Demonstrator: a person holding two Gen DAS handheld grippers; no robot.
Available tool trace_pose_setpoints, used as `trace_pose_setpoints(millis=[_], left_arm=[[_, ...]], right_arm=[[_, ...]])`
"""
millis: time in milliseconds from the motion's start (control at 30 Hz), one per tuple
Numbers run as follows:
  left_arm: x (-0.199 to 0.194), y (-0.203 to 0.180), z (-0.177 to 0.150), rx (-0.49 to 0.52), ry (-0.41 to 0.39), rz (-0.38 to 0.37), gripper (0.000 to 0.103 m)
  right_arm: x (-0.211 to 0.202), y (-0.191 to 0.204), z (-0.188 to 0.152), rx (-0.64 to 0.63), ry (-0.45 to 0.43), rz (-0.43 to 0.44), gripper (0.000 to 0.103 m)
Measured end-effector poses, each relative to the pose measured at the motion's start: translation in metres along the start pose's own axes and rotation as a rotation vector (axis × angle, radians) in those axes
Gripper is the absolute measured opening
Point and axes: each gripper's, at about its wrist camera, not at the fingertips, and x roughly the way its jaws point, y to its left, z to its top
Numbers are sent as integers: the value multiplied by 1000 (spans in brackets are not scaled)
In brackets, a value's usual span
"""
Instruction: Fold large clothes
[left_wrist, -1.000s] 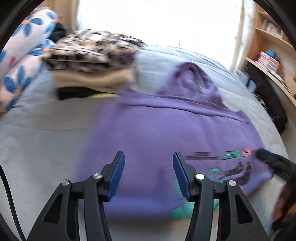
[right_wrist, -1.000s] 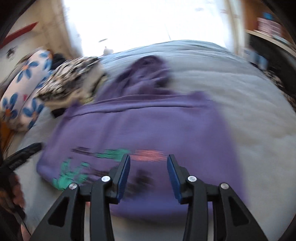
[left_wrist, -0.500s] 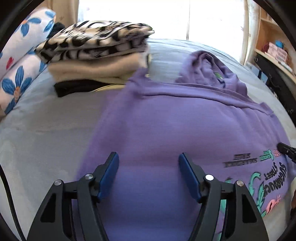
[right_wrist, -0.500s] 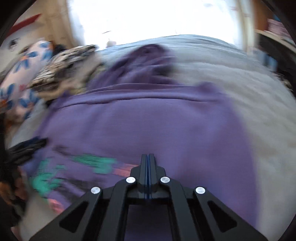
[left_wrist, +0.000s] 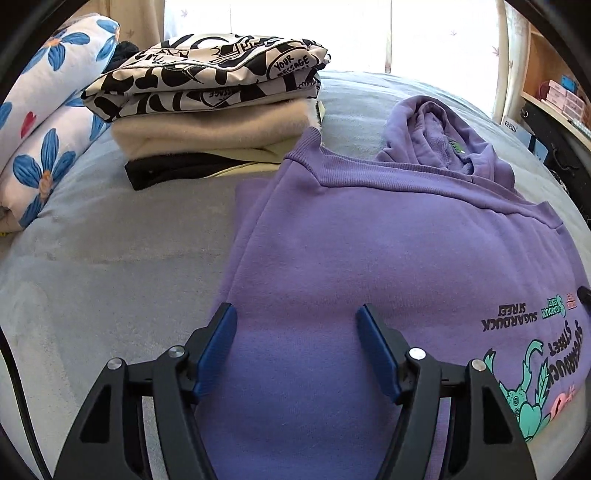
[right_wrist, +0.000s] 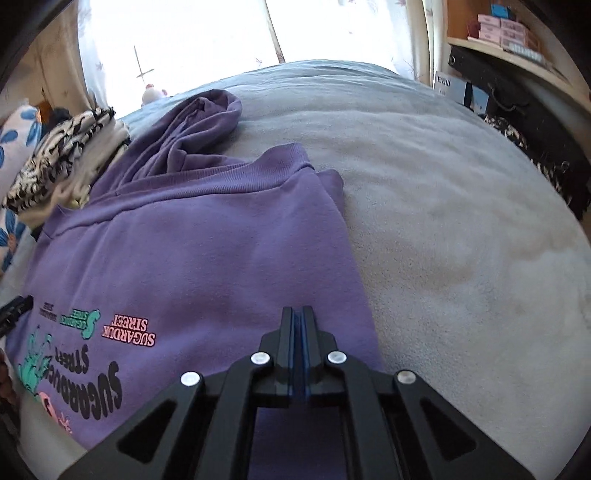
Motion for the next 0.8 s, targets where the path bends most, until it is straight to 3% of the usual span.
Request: trace_pose_setpoints(millis=[500, 667, 800], left_arm=[[1, -2, 8, 4, 65, 7, 68], [-5, -4, 13, 15, 111, -1, 69], [-25, -11, 17, 39, 103, -9, 69]], right_arm=[[-3, 6, 5, 36, 74, -26, 10], [-10, 14, 9, 49, 142, -41, 22], [-21, 23, 7, 48, 186, -51, 26]])
